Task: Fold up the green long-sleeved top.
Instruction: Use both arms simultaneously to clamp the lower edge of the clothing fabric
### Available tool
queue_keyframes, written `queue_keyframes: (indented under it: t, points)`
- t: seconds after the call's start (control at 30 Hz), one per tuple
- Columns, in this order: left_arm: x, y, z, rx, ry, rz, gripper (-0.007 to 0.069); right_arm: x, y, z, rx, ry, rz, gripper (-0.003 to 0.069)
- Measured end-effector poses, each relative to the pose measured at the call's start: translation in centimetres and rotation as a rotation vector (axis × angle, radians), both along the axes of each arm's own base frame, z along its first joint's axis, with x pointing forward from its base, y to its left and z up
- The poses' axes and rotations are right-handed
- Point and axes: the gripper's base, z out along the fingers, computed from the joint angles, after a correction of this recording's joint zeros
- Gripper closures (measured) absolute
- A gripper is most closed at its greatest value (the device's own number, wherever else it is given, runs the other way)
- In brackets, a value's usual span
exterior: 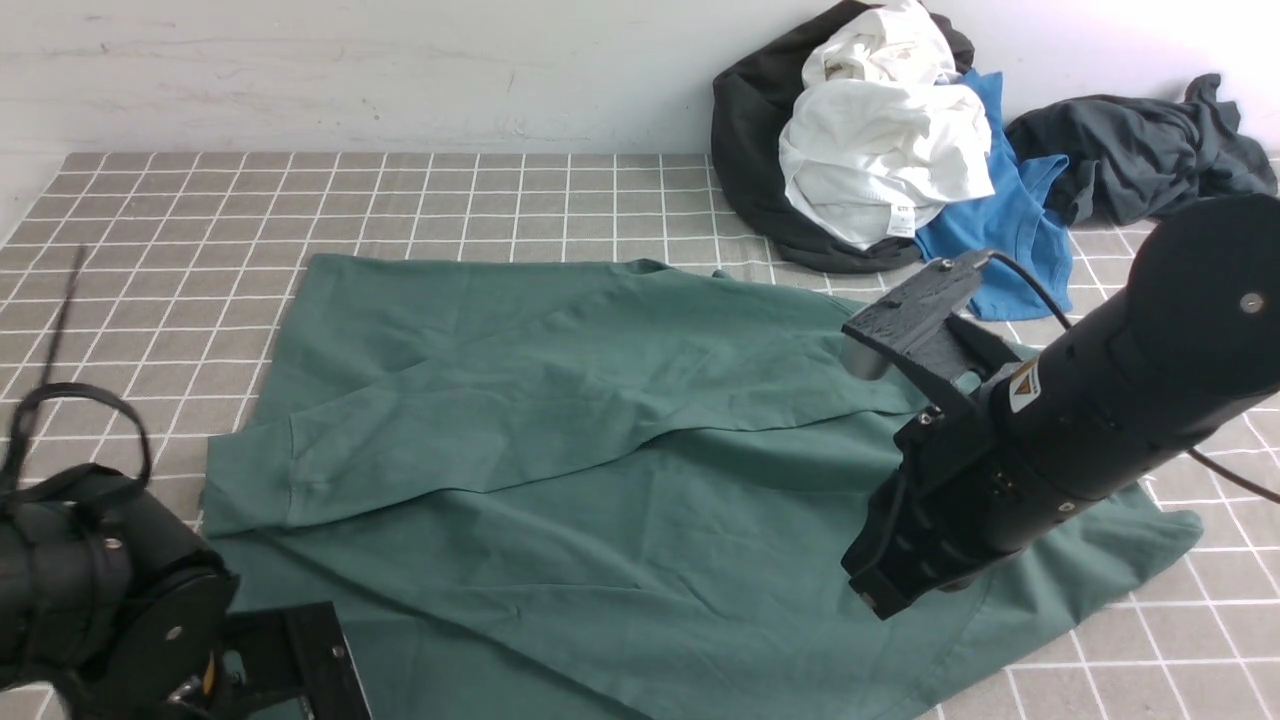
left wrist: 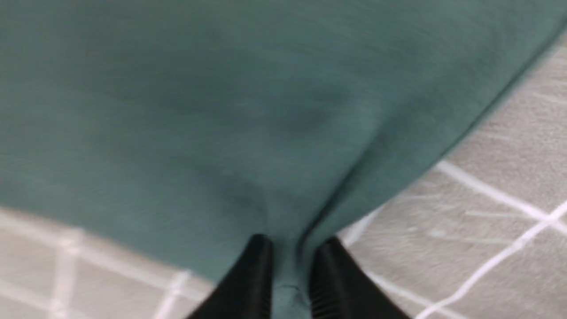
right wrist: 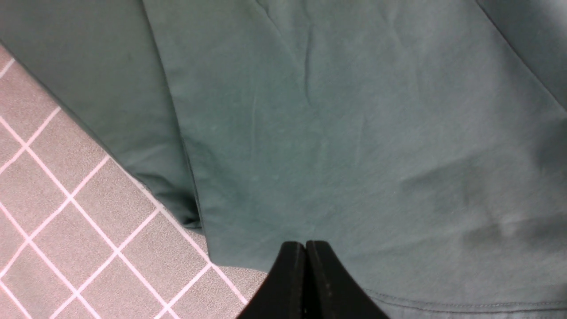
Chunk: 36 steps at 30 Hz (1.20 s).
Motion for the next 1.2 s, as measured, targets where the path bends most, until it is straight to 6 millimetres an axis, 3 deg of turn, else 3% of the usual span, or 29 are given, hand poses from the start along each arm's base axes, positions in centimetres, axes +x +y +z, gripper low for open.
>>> queue_keyframes:
  t: [0.07,0.3,0.7,0.9,1.03,1.13,1.2]
  points:
    - [-0.3,0.1,1.7,-0.034,-0.091,0.0,0.0601,0.0,0.0,0.0,0.0,-0.006,0.006,0.0673]
    - [-1.5,0.4,4.7,-0.112,-0.235,0.027,0.0631,0.1,0.0,0.0,-0.009,-0.035,0.056,0.0673]
    - [-2.9,0.6,5.2,-0.167,-0.201,0.222,0.0631,0.1,0.0,0.6,-0.056,-0.182,0.301,0.0673]
    - [-3.2,0.7,5.2,-0.168,-0.188,0.348,0.0631,1.4,0.4,3.0,-0.065,-0.381,0.366,0.0671]
    - [-3.2,0.7,5.2,-0.17,-0.19,0.359,0.0631,2.2,0.6,4.6,-0.054,-0.474,0.357,0.0616]
    - [-3.2,0.7,5.2,-0.171,-0.191,0.364,0.0629,2.1,0.3,4.2,-0.108,-0.458,0.391,0.0543]
    - [-3.2,0.6,5.2,-0.174,-0.188,0.369,0.0629,1.7,-0.6,2.9,-0.209,-0.403,0.447,0.0446]
